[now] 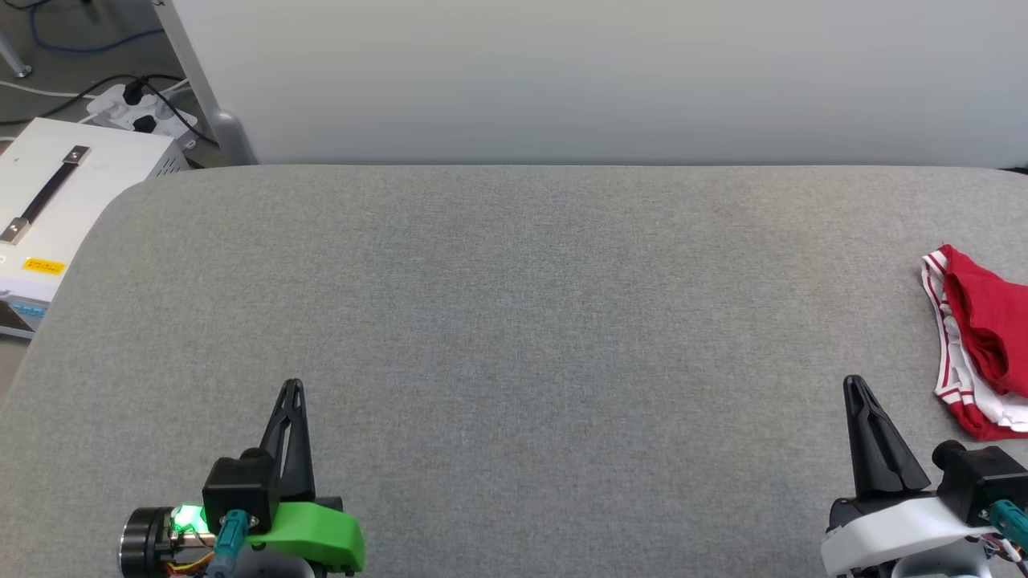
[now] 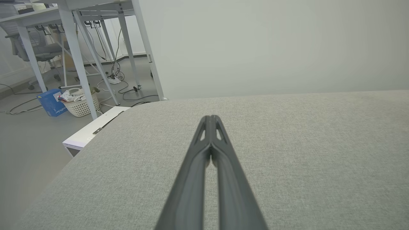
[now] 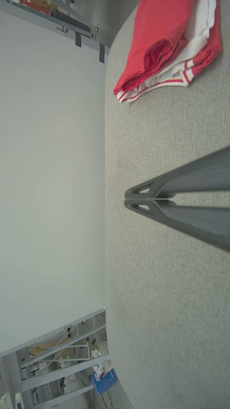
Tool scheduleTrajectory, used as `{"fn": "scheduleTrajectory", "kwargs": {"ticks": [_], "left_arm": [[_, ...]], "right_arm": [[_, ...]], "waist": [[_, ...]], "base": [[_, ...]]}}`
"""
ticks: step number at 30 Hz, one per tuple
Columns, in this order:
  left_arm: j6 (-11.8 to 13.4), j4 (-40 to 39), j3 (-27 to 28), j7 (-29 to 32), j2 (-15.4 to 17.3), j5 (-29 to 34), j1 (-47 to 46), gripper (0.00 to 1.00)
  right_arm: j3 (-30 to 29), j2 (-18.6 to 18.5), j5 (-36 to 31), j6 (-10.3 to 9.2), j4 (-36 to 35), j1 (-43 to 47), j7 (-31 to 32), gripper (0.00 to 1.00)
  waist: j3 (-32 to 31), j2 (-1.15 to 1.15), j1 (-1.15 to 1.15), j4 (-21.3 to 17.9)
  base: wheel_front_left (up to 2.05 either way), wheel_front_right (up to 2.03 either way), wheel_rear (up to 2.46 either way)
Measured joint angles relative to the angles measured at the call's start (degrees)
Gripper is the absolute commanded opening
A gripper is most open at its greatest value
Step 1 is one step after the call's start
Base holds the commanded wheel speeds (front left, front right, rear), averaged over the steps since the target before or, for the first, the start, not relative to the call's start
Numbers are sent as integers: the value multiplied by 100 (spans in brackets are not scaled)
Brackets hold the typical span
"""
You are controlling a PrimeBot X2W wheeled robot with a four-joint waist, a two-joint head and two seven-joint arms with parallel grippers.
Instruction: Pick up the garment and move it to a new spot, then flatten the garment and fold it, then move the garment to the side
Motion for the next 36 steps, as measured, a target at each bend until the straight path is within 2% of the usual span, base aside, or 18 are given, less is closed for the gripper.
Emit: {"fn": "scheduleTrajectory", "kwargs": {"ticks": [36], "left_arm": [[-189, -57, 211, 404, -168, 148, -20, 0]], "right_arm": [[31, 67, -309, 0, -10, -96, 421, 0]], "waist": [[-63, 0, 0, -33]], "base": [[0, 0, 0]]}}
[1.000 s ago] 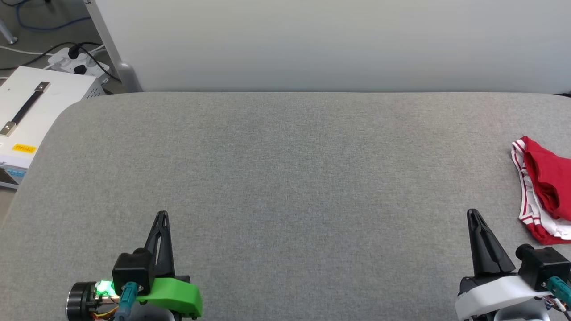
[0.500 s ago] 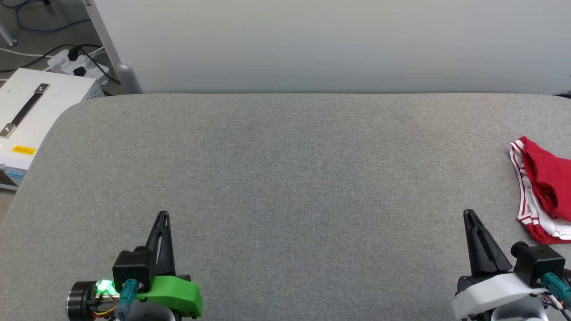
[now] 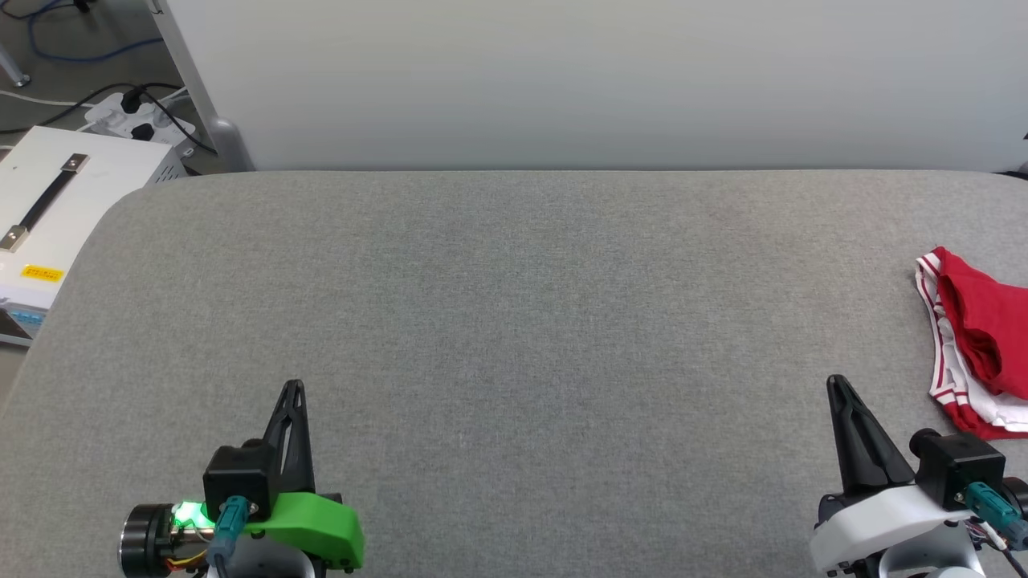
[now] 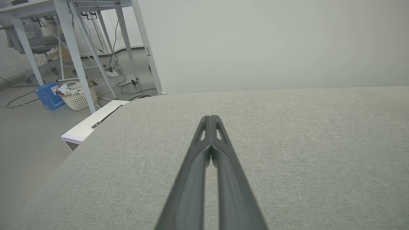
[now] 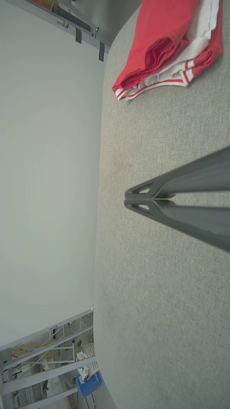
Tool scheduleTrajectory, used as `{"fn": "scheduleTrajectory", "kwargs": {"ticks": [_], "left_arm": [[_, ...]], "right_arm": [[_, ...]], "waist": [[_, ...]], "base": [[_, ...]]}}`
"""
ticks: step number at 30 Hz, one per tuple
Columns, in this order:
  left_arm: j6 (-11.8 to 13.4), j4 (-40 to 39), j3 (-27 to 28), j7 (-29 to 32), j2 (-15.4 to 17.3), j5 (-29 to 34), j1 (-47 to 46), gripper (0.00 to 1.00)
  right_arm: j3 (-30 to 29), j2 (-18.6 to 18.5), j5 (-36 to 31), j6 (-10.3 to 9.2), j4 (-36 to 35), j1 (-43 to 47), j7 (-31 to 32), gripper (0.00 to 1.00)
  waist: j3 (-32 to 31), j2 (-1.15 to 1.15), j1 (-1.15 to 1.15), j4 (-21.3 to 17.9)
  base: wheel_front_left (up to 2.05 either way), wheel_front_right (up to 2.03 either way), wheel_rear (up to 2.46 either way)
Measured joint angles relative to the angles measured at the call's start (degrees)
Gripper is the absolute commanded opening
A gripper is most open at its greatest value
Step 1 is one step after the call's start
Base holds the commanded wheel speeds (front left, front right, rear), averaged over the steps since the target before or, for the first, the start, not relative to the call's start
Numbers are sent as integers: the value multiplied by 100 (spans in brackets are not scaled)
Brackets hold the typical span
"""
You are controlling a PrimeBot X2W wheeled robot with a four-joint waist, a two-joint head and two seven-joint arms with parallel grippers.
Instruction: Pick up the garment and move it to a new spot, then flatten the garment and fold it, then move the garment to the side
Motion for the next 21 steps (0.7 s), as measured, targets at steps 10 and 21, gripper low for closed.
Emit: {"fn": "scheduleTrajectory", "kwargs": {"ticks": [10, 21], "left_arm": [[-69, -14, 68, 144, -73, 69, -10, 0], [-126, -33, 126, 274, -121, 114, -24, 0]], "right_arm": [[14, 26, -130, 0, -3, -32, 127, 0], [30, 43, -223, 0, -11, -58, 255, 0]], "waist": [[-21, 0, 0, -11], [-40, 0, 0, -21]], "base": [[0, 0, 0], [0, 0, 0]]}}
